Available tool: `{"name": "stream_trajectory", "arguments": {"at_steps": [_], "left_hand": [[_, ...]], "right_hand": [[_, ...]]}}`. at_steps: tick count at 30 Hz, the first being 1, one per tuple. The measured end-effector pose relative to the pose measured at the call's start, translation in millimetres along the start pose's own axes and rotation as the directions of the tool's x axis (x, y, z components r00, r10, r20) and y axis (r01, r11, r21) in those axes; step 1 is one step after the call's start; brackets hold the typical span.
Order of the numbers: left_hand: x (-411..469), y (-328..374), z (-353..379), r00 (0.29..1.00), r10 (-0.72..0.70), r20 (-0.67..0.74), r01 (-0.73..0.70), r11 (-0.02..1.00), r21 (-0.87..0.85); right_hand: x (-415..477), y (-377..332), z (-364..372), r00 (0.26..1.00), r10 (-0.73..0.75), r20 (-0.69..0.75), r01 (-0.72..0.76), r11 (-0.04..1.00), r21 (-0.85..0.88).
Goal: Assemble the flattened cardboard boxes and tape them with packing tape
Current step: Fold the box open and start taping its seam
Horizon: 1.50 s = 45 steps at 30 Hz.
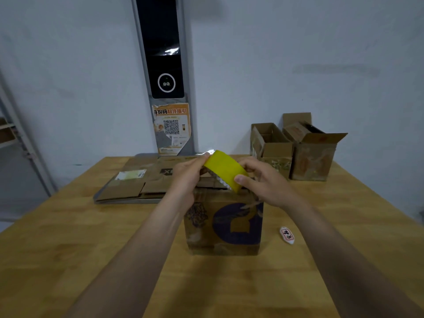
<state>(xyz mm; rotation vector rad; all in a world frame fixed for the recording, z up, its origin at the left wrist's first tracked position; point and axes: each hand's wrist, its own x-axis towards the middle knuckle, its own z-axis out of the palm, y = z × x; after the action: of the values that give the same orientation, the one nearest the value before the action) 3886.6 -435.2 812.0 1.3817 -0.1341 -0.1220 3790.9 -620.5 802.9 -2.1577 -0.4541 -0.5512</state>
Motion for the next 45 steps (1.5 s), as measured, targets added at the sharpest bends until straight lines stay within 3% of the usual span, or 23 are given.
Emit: {"name": "stream_trajectory", "arguments": {"at_steps": [5,13,17,24,37,40,45], "left_hand": [[-0.6,-1.8,6.9,0.999,0.040,-0.026,-0.040,0.999,0.014],[-3.7,-8.5,16.7,0.977,0.131,-0.168,-0.121,0.990,0.068],[-0.3,-5.6,15.2,0.960,0.135,-0.246,-0.136,0.991,0.015],[-1.2,-6.2,19.6,0.987,0.133,-0.095,-0.114,0.977,0.182],[10.0,7.4,9.0,0.999,-0.039,0.000,0.039,0.987,0.153],[12.0,12.5,-2.2,1.000,-0.026,0.018,0.022,0.979,0.203],[13.0,16.3,-18.6,0.992,0.110,0.054,-0.122,0.929,0.350]], "right_hand": [[10.6,-11.8,-5.5,0.999,-0.007,-0.040,0.016,0.972,0.235],[25.2,-23.6,-13.8,0.995,0.023,-0.094,0.012,0.934,0.356],[16.6,-14.4,-12.3,0.993,0.050,-0.109,-0.021,0.968,0.252],[5.2,3.1,-2.8,0.960,0.173,-0.222,-0.134,0.975,0.180],[-11.4,8.0,21.6,0.914,0.193,-0.358,-0.190,0.981,0.045],[-7.6,8.5,18.8,0.924,0.187,-0.334,-0.199,0.980,-0.002],[-0.3,0.8,14.6,0.924,0.160,-0.348,-0.185,0.982,-0.039]]}}
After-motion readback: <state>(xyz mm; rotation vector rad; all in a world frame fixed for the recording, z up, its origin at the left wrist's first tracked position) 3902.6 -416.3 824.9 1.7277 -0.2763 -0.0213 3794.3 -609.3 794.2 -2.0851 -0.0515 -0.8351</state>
